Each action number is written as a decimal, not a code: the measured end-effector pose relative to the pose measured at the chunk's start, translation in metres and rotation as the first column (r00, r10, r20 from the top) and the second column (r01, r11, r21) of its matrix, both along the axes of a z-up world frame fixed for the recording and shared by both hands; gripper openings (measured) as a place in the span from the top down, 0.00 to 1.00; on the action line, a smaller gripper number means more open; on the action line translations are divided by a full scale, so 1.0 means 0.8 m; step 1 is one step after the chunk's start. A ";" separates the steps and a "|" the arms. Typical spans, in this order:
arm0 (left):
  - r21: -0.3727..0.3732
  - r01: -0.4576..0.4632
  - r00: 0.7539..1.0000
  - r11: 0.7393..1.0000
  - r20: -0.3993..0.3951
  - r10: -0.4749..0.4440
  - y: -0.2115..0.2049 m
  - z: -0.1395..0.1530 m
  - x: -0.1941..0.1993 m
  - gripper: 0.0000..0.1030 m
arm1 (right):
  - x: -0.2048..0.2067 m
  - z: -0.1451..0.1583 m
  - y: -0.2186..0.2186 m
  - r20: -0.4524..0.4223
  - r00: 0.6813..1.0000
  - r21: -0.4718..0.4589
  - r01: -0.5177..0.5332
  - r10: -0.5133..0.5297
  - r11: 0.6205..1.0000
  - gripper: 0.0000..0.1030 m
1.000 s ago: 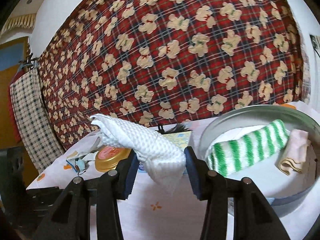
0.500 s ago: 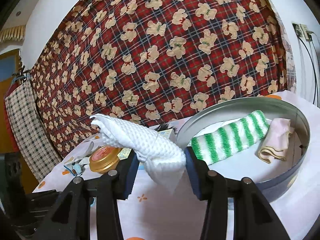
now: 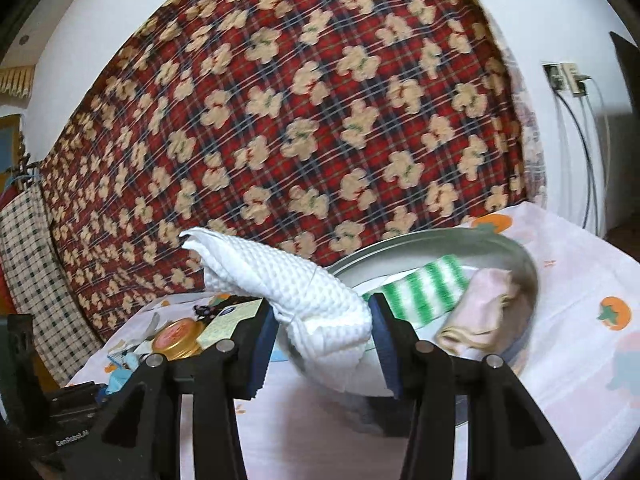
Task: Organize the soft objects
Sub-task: 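Carry the white cloth and blue cloth over the round tin with both tools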
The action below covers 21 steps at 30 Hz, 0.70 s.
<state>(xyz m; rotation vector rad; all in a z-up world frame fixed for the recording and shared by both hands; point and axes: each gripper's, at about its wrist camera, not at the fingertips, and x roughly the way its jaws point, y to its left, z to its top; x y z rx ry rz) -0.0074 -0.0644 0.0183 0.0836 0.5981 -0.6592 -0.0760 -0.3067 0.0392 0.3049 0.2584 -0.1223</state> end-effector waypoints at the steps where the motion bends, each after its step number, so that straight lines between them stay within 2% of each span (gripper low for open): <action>1: 0.002 0.008 1.000 1.000 0.006 -0.009 -0.007 0.002 0.000 0.82 | -0.002 0.001 -0.006 0.002 1.000 0.001 0.012 -0.012 1.000 0.53; 7: -0.011 0.038 0.999 0.999 0.021 -0.038 -0.044 0.013 0.009 0.82 | -0.015 0.014 -0.042 0.026 0.997 0.003 0.074 -0.074 0.997 0.53; 21: -0.047 0.104 0.995 0.994 -0.008 -0.104 -0.111 0.019 0.028 0.82 | -0.023 0.021 -0.089 0.022 0.990 -0.005 0.140 -0.140 0.990 0.53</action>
